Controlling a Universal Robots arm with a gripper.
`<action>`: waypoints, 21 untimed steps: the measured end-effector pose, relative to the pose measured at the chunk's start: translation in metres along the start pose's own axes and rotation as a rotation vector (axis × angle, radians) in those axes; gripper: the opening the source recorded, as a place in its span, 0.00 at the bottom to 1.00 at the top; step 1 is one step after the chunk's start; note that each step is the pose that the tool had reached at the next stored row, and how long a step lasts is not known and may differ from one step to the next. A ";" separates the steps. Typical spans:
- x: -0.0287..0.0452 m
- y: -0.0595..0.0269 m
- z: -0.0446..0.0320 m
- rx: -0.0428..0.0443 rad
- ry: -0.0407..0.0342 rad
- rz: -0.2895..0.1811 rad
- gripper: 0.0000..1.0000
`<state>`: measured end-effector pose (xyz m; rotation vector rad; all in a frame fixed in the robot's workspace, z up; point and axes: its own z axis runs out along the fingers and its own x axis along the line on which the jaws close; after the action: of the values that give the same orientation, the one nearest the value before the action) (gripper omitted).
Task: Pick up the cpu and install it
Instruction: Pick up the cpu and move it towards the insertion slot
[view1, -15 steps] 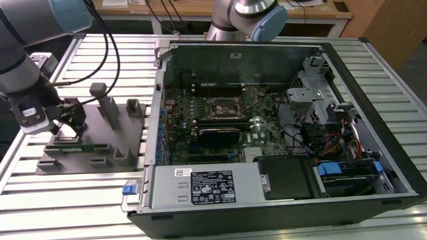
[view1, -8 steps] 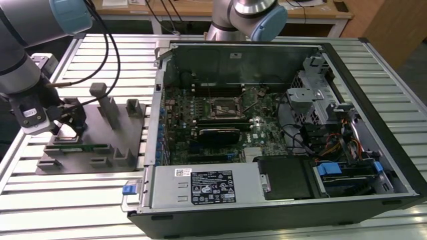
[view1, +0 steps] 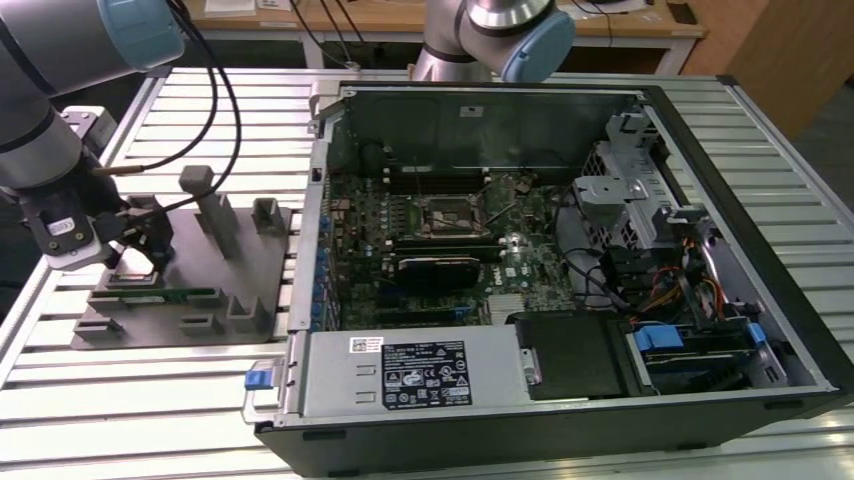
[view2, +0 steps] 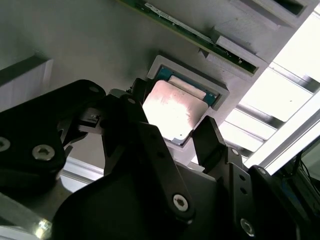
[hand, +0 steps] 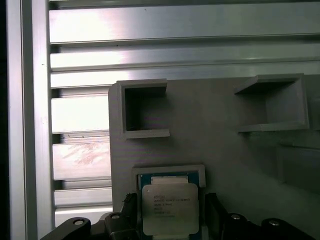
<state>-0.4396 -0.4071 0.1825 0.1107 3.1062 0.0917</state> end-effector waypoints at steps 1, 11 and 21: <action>0.0000 0.0000 0.0001 0.0000 -0.0001 0.000 0.65; 0.0001 -0.0001 0.0003 0.0003 0.0003 0.000 0.57; 0.0000 0.0000 0.0003 -0.0001 -0.0002 0.000 0.55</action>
<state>-0.4396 -0.4071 0.1822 0.1106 3.1060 0.0918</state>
